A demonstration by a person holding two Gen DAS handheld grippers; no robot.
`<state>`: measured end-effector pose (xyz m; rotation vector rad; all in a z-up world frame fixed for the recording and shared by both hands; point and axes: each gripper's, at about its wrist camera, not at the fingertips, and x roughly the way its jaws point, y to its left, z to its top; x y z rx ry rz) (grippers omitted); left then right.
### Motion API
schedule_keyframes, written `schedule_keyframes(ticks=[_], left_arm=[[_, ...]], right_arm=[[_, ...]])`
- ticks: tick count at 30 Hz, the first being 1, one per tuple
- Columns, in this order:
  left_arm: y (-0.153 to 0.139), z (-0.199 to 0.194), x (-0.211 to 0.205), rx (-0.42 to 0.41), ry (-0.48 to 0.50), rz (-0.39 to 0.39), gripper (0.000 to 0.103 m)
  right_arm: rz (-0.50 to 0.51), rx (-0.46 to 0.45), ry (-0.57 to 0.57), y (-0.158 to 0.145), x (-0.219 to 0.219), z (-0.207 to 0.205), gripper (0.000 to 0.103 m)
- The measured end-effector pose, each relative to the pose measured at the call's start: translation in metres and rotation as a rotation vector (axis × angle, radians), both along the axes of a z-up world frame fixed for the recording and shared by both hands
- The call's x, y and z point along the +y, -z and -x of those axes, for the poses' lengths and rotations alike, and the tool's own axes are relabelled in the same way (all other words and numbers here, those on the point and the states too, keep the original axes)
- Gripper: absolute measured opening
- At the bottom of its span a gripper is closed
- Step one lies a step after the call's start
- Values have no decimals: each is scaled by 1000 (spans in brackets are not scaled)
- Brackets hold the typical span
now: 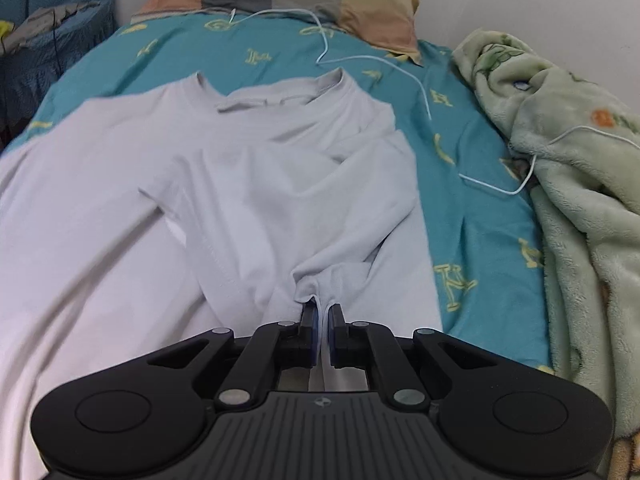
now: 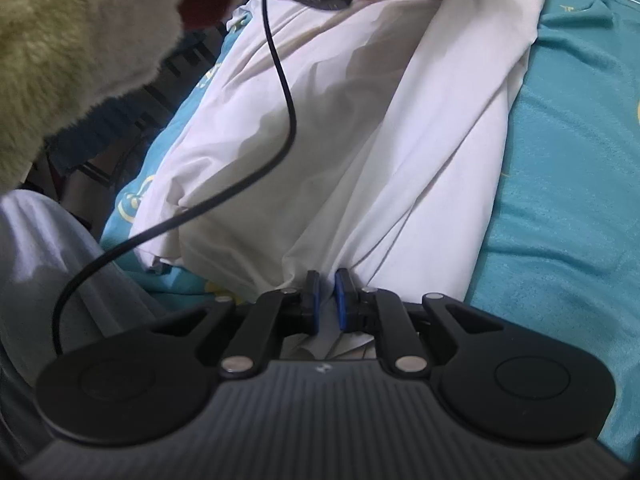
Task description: Fold clothes
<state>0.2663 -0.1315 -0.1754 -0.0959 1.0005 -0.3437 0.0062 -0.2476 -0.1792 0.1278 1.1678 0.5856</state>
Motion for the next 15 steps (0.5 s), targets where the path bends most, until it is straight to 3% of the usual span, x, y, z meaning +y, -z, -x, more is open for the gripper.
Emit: schedule_keyframes(ticks=[2, 4, 8, 15], left_arm=[[1, 4, 4, -7, -6, 22, 11], [-4, 11, 8, -13, -5, 41, 25], [-31, 36, 22, -39, 12, 67, 40], [-83, 99, 99, -103, 3, 84, 55]], right_arm=[[-12, 5, 0, 2, 1, 0, 11], [-32, 12, 2, 1, 1, -3, 11], [-73, -35, -17, -11, -3, -1, 14], [-113, -133, -33, -29, -4, 9, 14]])
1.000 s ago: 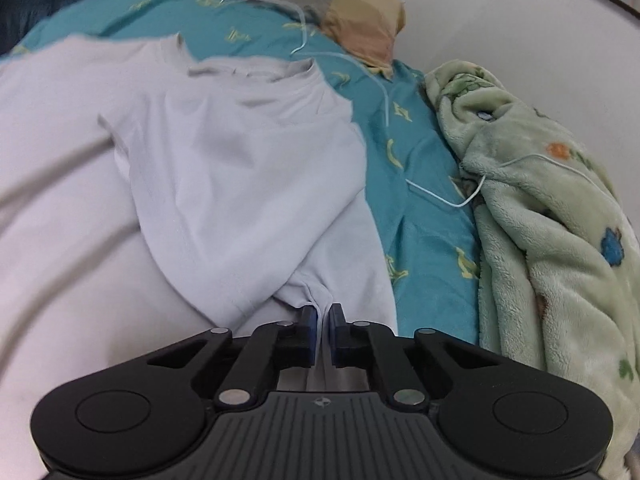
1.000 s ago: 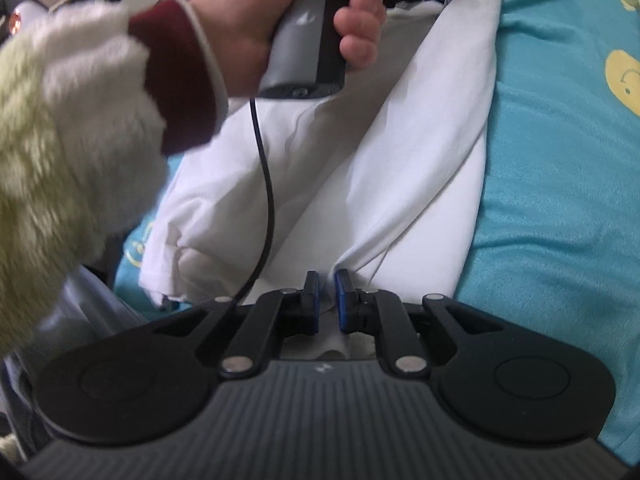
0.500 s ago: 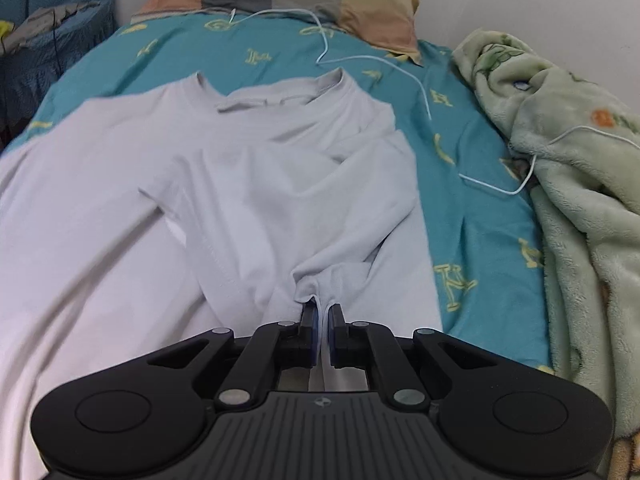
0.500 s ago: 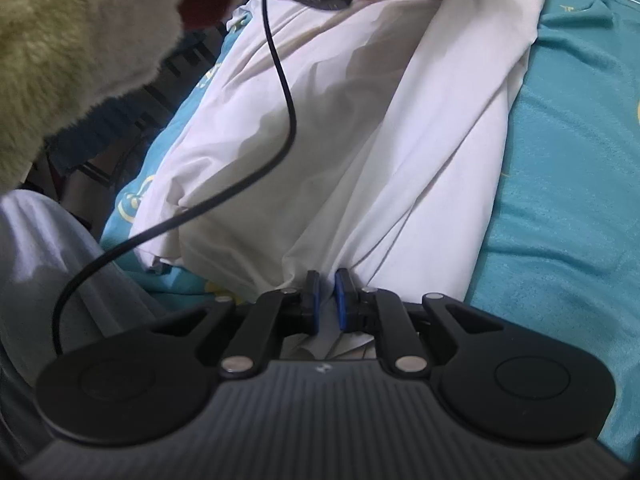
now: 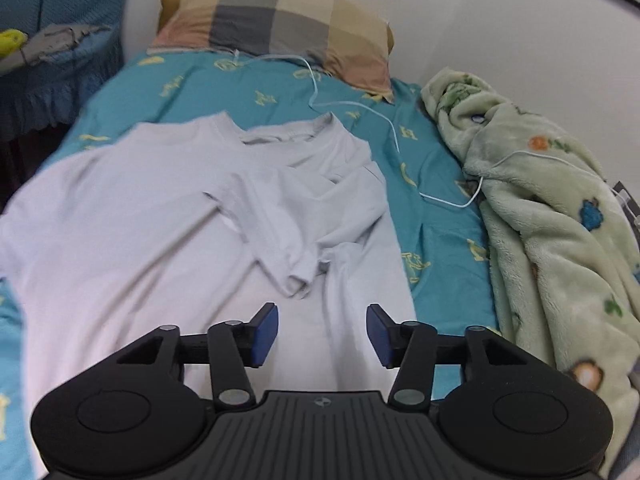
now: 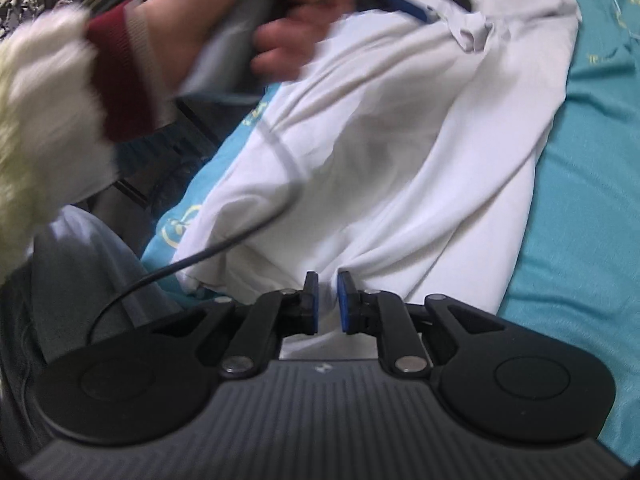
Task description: Fold clothes
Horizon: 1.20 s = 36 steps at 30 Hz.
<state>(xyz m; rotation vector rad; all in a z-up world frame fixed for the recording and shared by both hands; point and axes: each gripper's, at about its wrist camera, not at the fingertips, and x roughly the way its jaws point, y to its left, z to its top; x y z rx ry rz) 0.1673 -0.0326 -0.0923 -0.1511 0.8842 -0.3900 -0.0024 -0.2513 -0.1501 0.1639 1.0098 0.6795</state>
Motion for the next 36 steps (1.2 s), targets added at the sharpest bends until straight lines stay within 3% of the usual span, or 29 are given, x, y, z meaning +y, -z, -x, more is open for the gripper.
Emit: schedule_keyframes(ticks=[7, 12, 16, 19, 27, 36], left_arm=[[-5, 29, 144, 36, -332, 191, 61], [31, 16, 228, 135, -623, 447, 62], [66, -9, 254, 182, -733, 555, 62], [84, -29, 260, 173, -747, 593, 62], [117, -69, 271, 111, -749, 696, 59], [135, -99, 281, 48, -735, 688, 57]], right_arm=[[-33, -92, 147, -28, -19, 10, 14], [-52, -87, 297, -29, -42, 4, 14], [-47, -45, 379, -16, -50, -9, 18], [-32, -19, 410, -6, -51, -23, 29], [-42, 16, 424, 6, -46, -54, 29], [-3, 51, 405, 18, -37, -70, 29]])
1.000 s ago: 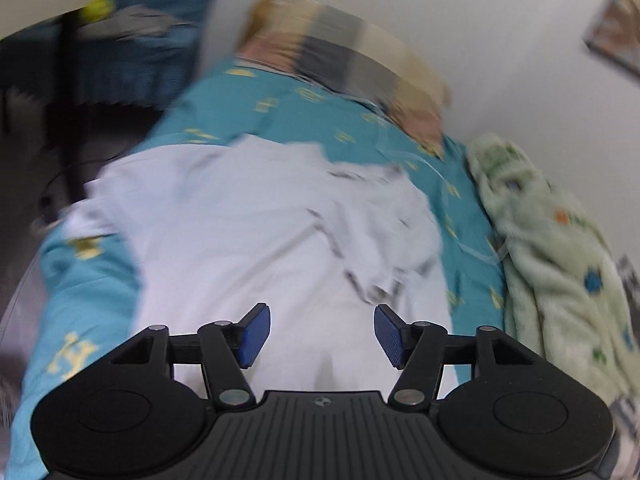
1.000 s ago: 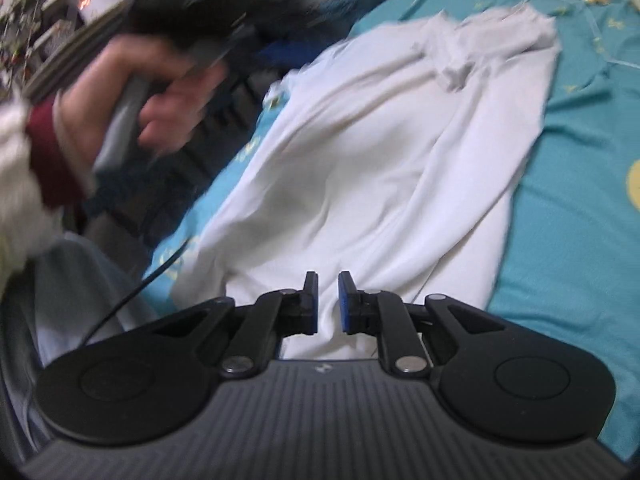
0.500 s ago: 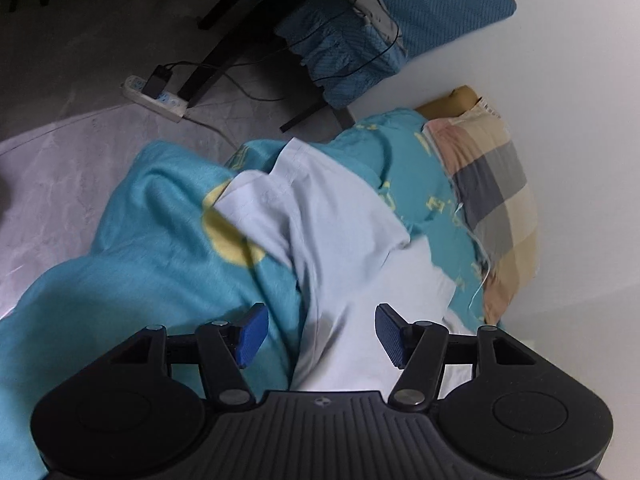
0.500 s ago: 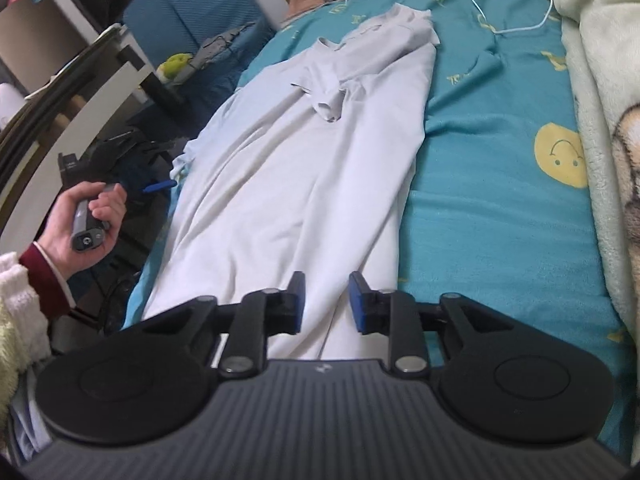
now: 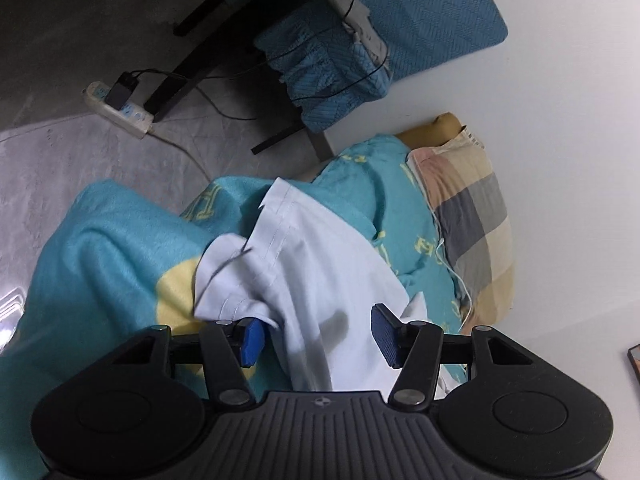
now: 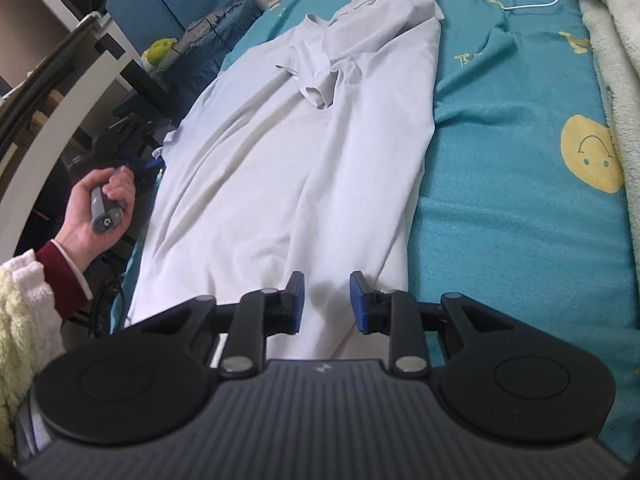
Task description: Fold clothes
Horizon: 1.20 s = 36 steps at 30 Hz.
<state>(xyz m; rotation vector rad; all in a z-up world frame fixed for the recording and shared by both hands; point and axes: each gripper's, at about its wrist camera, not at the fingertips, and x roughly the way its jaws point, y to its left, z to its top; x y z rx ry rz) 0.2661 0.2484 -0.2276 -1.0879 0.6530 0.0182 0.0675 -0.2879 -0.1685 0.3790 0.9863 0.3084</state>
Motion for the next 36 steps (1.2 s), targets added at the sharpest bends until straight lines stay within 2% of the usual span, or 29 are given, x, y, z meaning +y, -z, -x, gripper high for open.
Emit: schedule_keyframes(ticks=[1, 2, 3, 4, 7, 11, 16, 17, 19, 22, 25, 27, 30, 32, 34, 36], left_arm=[[0, -3, -1, -4, 5, -19, 51], [-2, -7, -3, -2, 11, -50, 40], [-4, -10, -5, 0, 21, -86, 17], [-8, -12, -8, -6, 31, -125, 7], [-33, -15, -25, -46, 67, -300, 5], [-83, -16, -75, -139, 141, -570, 5], [-137, -20, -172, -275, 265, -887, 5], [-143, -21, -194, -299, 302, -925, 5], [-145, -19, -239, -332, 385, -963, 6], [-123, -14, -308, -341, 503, -987, 6], [-86, -15, -366, -296, 613, -1009, 8], [-61, -17, -392, -247, 659, -1044, 14], [-39, -20, -403, -184, 667, -1053, 29], [-38, -18, -398, -171, 664, -1019, 41], [-45, -16, -379, -158, 662, -947, 61], [-53, -11, -356, -149, 654, -863, 63]], right_arm=[[2, 0, 0, 0, 0, -1, 29], [4, 0, 1, 0, 1, -1, 29], [8, 1, 2, 1, 1, -2, 29], [11, 3, 3, 1, 2, -2, 29], [11, -1, 11, -2, 3, -3, 29], [-6, -21, 26, -8, 2, -3, 29], [-5, -10, 59, -7, -6, -1, 29], [-7, -17, 68, -9, -9, 0, 29], [-7, -29, 89, -12, -14, 2, 29], [-9, -28, 125, -13, -25, 3, 29], [-4, -14, 148, -8, -33, 2, 29], [-14, -9, 149, -6, -37, 2, 29], [-35, 2, 149, -2, -41, 2, 29], [-49, 2, 142, -2, -41, 2, 29], [-56, -4, 134, -4, -40, 2, 29], [-64, -7, 127, -5, -39, 2, 29]])
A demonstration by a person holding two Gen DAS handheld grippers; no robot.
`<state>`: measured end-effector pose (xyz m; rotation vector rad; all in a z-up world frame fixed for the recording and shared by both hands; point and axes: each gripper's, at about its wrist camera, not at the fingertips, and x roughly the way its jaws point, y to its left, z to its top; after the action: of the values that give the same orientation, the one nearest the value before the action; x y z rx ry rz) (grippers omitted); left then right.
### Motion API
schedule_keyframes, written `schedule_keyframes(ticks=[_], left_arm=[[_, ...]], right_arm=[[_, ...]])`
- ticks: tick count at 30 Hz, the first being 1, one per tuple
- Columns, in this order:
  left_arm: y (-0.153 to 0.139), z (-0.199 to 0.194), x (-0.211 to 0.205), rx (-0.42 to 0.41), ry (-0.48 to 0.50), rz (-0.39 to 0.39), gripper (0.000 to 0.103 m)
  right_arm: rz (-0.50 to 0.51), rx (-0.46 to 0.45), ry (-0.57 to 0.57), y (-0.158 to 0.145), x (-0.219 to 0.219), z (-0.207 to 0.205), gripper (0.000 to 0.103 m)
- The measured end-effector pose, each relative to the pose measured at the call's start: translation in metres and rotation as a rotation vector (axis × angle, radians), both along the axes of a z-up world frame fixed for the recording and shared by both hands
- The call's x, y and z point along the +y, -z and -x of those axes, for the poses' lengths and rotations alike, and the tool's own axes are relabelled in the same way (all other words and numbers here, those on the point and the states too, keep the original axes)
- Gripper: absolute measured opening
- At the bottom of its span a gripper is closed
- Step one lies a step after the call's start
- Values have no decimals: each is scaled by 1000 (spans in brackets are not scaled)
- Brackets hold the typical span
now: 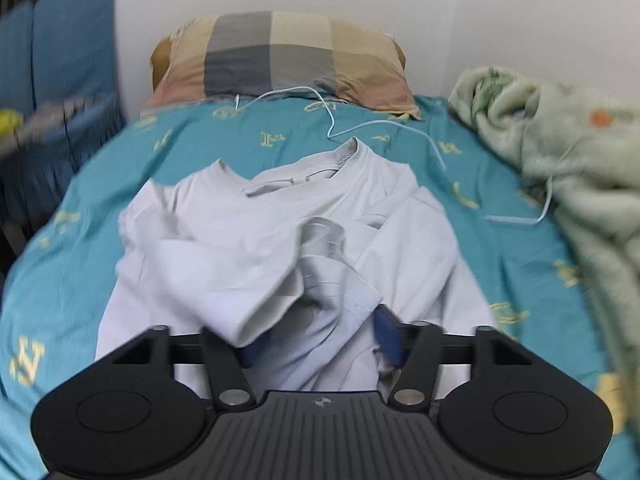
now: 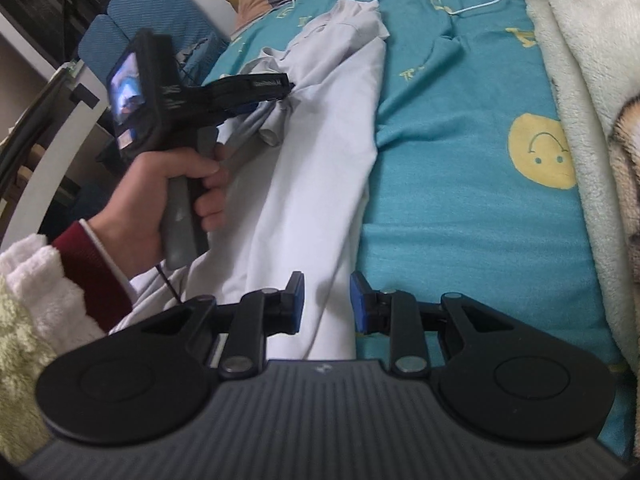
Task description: Fold clothes
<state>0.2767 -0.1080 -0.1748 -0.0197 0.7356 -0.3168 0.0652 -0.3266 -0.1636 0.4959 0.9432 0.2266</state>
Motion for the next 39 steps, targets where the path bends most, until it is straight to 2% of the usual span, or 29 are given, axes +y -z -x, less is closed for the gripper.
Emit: schedule_keyframes(ticks=[3, 6, 8, 10, 12, 14, 15, 16, 17, 18, 22, 26, 27, 28, 29, 30, 31, 35, 37, 39], left_arm=[[-10, 16, 44, 72, -33, 174, 74], [-4, 24, 80, 125, -94, 315, 77], [3, 21, 98, 162, -169, 406, 77], [9, 15, 112, 174, -226, 518, 77], [11, 5, 116, 173, -256, 597, 76], [13, -9, 113, 180, -295, 626, 70], [13, -18, 110, 188, -304, 638, 58], [13, -27, 105, 196, -310, 650, 36], [10, -35, 100, 189, -303, 640, 24], [5, -43, 93, 176, -291, 621, 5], [-14, -76, 58, 123, -226, 493, 2], [-10, -104, 23, 128, -173, 401, 3], [-3, -109, 16, 138, -162, 376, 8], [3, -114, 9, 148, -151, 352, 19], [10, -119, 2, 158, -140, 328, 26], [17, -124, -5, 168, -129, 304, 40], [23, -127, -8, 173, -118, 291, 46], [32, -120, -12, 137, -57, 248, 52], [25, -105, -11, 99, 6, 212, 65], [14, -79, -5, 45, 29, 182, 79]], right_arm=[[-11, 4, -4, -1, 0, 0, 29], [-14, 2, 3, -1, -1, 0, 29], [-13, 1, 7, -2, -1, 0, 29], [-7, -2, 8, -1, 0, 0, 29], [4, 3, 10, 0, 0, 0, 29], [13, 13, 15, 2, 0, 0, 29], [15, 16, 16, 2, 0, 0, 29], [17, 15, 16, 2, 0, 0, 29], [19, 14, 16, 2, 0, 1, 29], [21, 13, 16, 1, 1, 2, 29], [18, 20, 3, 4, 3, 0, 29], [22, 33, -15, 10, 7, -4, 29], [25, 35, -20, 12, 8, -5, 29], [28, 37, -26, 14, 9, -7, 29], [31, 39, -30, 16, 10, -8, 29], [32, 42, -33, 17, 10, -9, 29], [32, 45, -33, 19, 10, -11, 29], [38, 47, -42, 25, 11, -16, 29], [31, 40, -42, 24, 11, -17, 29], [25, 10, -43, 21, 13, -16, 29]])
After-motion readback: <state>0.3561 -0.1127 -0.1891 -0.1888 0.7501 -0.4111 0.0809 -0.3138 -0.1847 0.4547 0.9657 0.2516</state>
